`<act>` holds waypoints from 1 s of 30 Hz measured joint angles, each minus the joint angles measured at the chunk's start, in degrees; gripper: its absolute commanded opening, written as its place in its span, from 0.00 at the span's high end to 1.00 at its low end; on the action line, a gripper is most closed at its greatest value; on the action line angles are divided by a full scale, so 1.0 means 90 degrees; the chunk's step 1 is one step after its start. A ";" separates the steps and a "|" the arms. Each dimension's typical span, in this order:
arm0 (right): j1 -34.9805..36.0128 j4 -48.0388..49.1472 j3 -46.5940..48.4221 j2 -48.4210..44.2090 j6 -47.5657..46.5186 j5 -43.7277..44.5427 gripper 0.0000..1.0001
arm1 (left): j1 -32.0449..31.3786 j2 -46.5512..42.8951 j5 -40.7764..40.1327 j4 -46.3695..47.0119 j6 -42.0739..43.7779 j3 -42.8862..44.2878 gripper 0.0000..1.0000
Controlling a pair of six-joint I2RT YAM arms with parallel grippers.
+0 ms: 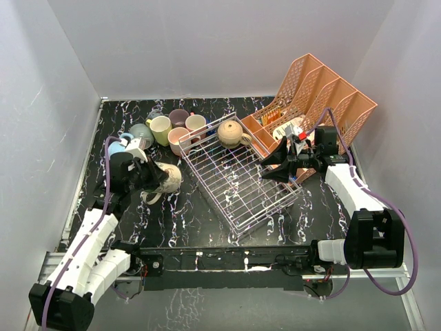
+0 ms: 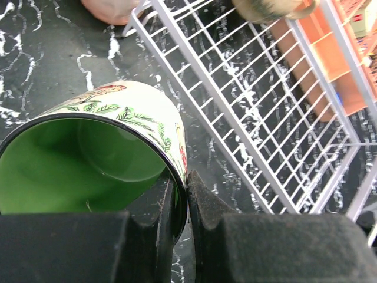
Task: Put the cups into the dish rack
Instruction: Pick up the cup at the center of the board.
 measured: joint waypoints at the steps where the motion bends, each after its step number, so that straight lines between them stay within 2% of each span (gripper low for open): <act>1: 0.0000 -0.0007 -0.0005 0.0000 -0.0041 -0.0046 0.43 | -0.0002 -0.0034 0.0075 0.0080 -0.0129 -0.0007 1.00; 9: 0.0000 -0.0449 0.0039 -0.0148 -0.0517 -0.0061 0.43 | -0.0002 -0.0338 0.0532 0.0503 -0.0702 0.0036 1.00; 16: 0.0000 -0.2594 0.1064 0.0100 -0.2174 0.0131 0.43 | 0.0000 -0.0425 0.1056 0.1180 -0.1350 0.0165 1.00; 23: 0.0002 -0.4197 0.1996 0.0364 -0.3332 0.0206 0.38 | -0.0002 -0.0415 0.1569 0.2606 -0.2448 0.0146 1.00; 26: 0.0046 -0.4165 0.2108 0.0364 -0.2997 0.0316 0.37 | -0.0002 -0.0376 0.1695 0.3475 -0.2999 0.0063 1.00; 30: 0.0260 -0.3172 0.2106 0.0301 -0.1571 0.0741 0.33 | -0.0002 -0.0233 0.1717 0.4464 -0.3757 -0.0063 1.00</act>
